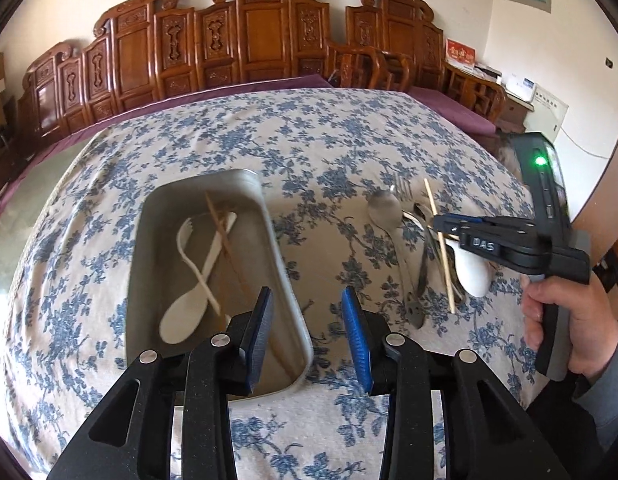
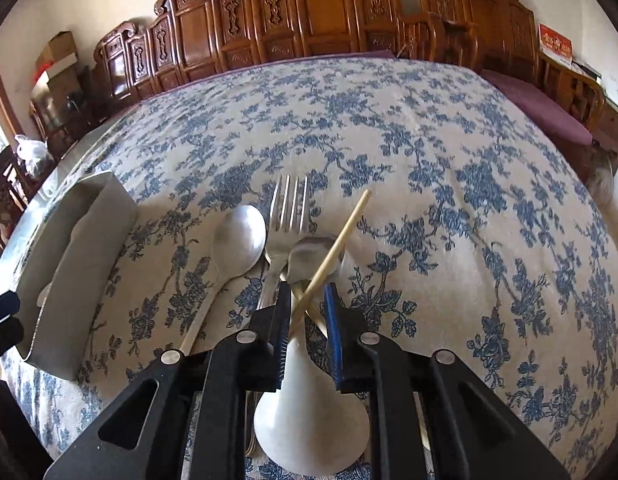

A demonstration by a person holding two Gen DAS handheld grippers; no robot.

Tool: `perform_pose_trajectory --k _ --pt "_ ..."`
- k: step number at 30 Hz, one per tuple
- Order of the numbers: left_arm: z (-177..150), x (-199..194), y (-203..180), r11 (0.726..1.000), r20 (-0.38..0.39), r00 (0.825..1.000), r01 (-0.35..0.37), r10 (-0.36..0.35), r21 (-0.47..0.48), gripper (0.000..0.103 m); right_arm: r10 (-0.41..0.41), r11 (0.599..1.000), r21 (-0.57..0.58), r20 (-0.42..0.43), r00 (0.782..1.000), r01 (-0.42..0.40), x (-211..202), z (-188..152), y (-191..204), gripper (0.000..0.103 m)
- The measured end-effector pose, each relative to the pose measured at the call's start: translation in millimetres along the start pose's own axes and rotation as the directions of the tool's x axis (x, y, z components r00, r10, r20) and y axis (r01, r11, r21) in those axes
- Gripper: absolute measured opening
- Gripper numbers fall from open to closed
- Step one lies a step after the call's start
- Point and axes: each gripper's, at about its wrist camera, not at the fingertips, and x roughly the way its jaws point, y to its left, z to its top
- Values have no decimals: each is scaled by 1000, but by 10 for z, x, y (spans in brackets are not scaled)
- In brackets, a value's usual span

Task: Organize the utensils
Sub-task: 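Grasp a wooden chopstick with the right gripper while the left gripper grasps a metal spoon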

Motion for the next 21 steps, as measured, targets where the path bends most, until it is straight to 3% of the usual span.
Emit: perform_pose_trajectory --k 7,12,21 --pt "-1 25 -119 1000 -6 1000 -9 9 20 33 16 998 57 -5 1000 -16 -10 18 -125 15" --pt "0 27 -168 999 -14 1000 -21 21 29 33 46 994 96 2 999 -46 -48 33 -212 7" --pt "95 26 -389 997 -14 1000 -23 25 79 33 64 991 116 62 996 -71 -258 75 -336 6"
